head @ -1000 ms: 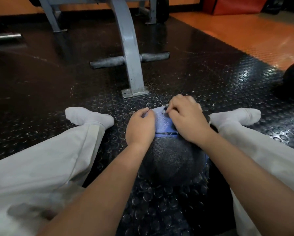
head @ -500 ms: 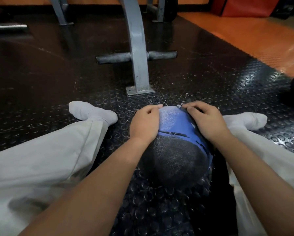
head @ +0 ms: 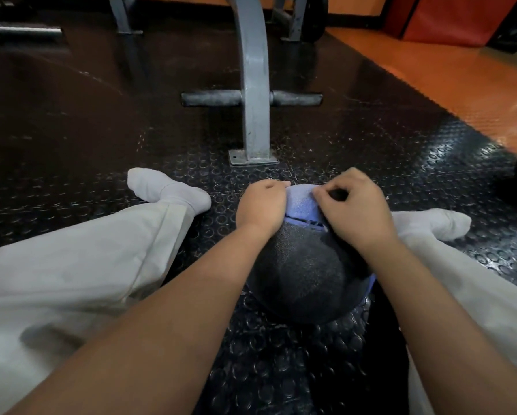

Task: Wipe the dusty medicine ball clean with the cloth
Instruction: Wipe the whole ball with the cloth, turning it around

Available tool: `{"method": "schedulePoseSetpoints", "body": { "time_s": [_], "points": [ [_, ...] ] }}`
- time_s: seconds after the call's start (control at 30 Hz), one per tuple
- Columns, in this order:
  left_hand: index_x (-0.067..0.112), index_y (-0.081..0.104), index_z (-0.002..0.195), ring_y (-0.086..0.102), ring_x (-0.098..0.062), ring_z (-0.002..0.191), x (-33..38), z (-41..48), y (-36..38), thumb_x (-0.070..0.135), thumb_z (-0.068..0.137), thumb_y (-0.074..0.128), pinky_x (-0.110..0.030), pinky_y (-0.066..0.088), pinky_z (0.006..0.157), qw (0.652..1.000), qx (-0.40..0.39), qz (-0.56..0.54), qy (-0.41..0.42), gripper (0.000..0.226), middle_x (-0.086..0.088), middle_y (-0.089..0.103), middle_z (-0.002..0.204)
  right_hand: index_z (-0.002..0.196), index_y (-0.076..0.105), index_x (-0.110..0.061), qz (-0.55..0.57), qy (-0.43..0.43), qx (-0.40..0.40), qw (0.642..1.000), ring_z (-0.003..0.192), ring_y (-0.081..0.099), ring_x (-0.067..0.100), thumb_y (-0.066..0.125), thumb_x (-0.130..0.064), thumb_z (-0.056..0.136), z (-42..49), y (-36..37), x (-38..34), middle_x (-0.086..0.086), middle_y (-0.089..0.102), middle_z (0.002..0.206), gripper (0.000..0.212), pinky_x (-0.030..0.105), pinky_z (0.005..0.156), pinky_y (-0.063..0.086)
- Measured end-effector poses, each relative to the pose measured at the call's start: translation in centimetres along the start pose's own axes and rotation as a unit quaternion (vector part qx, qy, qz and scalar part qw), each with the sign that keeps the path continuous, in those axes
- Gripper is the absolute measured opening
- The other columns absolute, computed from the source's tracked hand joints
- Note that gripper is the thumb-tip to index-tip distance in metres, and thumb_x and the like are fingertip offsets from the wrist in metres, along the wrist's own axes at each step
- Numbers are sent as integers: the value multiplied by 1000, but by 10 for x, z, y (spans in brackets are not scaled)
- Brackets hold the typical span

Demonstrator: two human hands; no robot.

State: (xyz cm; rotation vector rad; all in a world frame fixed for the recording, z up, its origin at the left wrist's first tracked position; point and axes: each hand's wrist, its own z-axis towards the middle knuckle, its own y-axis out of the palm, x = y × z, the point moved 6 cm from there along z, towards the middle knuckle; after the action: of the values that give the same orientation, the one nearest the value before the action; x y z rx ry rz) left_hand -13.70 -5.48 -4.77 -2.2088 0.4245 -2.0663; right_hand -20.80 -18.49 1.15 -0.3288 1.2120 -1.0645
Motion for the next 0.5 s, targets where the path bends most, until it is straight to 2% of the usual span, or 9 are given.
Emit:
{"method": "schedulePoseSetpoints", "body": {
  "time_s": [0.03,0.1,0.17,0.23,0.3,0.37,0.4,0.47,0.5],
  "points": [
    [26,73,99,59,-10,95,2,0,1,18,94,44,-27,44,87,1000,6,11,-1,31,9,70,110,72,69,-10,-9,-3,3,1000,87,58,24,67,-19,85,1,1,0,4,59,87,15,35,80,45],
    [25,72,93,60,-14,97,3,3,3,18,94,44,-30,46,90,1000,11,25,-4,29,6,70,110,68,68,-9,-26,-80,-15,996,81,57,28,66,-17,83,-7,5,-14,6,59,81,17,40,74,48],
    [26,69,81,61,-15,98,1,4,1,15,93,44,-32,48,93,1000,7,13,-13,30,5,70,113,66,69,-12,-51,-184,-76,979,73,54,28,63,-23,81,-27,15,-31,4,57,74,19,41,67,49],
    [25,66,77,60,-11,98,-1,4,-1,14,93,43,-30,47,94,1000,3,-4,-10,30,7,70,117,69,71,-15,-50,-237,-129,962,71,54,27,62,-27,78,-31,19,-36,1,57,73,18,38,68,48],
    [25,70,90,58,-8,100,-1,1,-3,14,94,42,-26,45,92,1000,10,-5,2,30,7,69,118,71,72,-15,-16,-222,-129,966,74,56,22,65,-25,79,-21,15,-28,-1,58,74,15,31,73,44],
    [23,72,100,56,-8,98,-2,0,-4,17,96,42,-24,42,86,1000,23,5,4,31,10,68,114,69,70,-12,41,-139,-78,986,73,55,12,70,-18,81,-1,6,-10,-6,55,73,14,24,73,42],
    [23,72,99,55,-9,95,-2,0,-3,19,96,42,-25,41,82,1000,28,14,-1,30,12,66,109,68,69,-11,60,-83,-54,993,71,54,6,71,-15,82,9,3,0,-8,53,73,15,22,73,42],
    [21,68,92,54,-13,88,-3,0,-1,23,97,41,-31,42,79,998,36,40,-21,27,11,62,94,69,69,-9,57,-10,-26,998,71,53,6,70,-15,83,18,4,13,-10,53,73,15,27,76,44],
    [20,66,89,54,-16,85,-3,1,-1,24,96,42,-33,42,77,997,41,53,-34,26,10,60,86,69,69,-8,47,-12,-17,999,73,54,9,69,-15,83,18,5,12,-9,52,73,16,32,77,46]
  ]
}}
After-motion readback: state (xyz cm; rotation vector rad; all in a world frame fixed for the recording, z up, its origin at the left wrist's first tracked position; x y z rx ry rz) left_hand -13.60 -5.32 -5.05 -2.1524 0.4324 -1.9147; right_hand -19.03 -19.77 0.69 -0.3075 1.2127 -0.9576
